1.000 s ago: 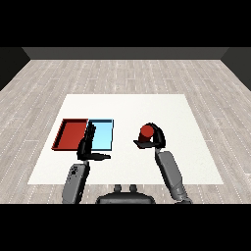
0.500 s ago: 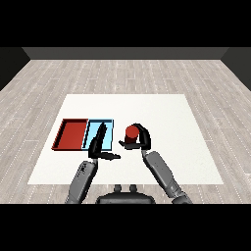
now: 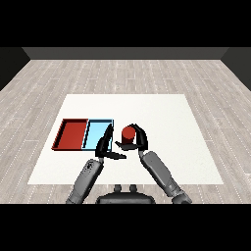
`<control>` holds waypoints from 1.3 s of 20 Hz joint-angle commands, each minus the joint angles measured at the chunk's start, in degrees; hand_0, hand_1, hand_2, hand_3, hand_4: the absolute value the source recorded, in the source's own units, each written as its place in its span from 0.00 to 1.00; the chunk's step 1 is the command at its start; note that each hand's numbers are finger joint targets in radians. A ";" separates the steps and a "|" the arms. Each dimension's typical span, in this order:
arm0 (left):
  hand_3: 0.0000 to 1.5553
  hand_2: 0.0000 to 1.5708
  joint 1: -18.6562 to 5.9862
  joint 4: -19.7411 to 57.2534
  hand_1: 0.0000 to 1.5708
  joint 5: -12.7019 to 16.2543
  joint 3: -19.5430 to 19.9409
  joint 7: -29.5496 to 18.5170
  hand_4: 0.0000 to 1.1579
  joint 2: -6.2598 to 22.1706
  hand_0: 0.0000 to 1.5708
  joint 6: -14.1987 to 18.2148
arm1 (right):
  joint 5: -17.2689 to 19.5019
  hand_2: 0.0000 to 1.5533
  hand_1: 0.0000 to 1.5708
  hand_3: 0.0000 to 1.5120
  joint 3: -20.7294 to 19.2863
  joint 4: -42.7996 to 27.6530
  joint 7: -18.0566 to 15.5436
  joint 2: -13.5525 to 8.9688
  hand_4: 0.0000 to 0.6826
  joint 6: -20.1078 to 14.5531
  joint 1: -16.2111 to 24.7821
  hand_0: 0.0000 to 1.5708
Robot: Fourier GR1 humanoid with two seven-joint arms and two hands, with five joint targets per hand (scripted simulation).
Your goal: Pick the red can and put it in the red box
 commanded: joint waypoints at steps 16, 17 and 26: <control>0.00 0.00 -3.73 10.51 0.00 7.56 -4.59 -7.34 0.00 -0.04 0.00 0.71 | -1.19 0.92 0.92 0.91 4.28 -2.63 0.01 0.03 0.92 -1.98 1.88 0.92; 0.00 0.00 -5.42 12.16 0.00 9.52 -7.59 -7.42 0.00 -0.04 0.00 3.92 | -5.98 0.92 0.93 0.91 4.43 2.96 -0.32 0.03 0.92 -2.27 -5.90 0.93; 0.00 0.00 -4.31 10.91 0.00 10.19 -12.47 -8.70 0.00 -0.02 0.00 7.18 | -6.55 0.93 0.95 0.91 8.87 0.82 -1.52 0.02 0.90 -4.64 -3.61 0.95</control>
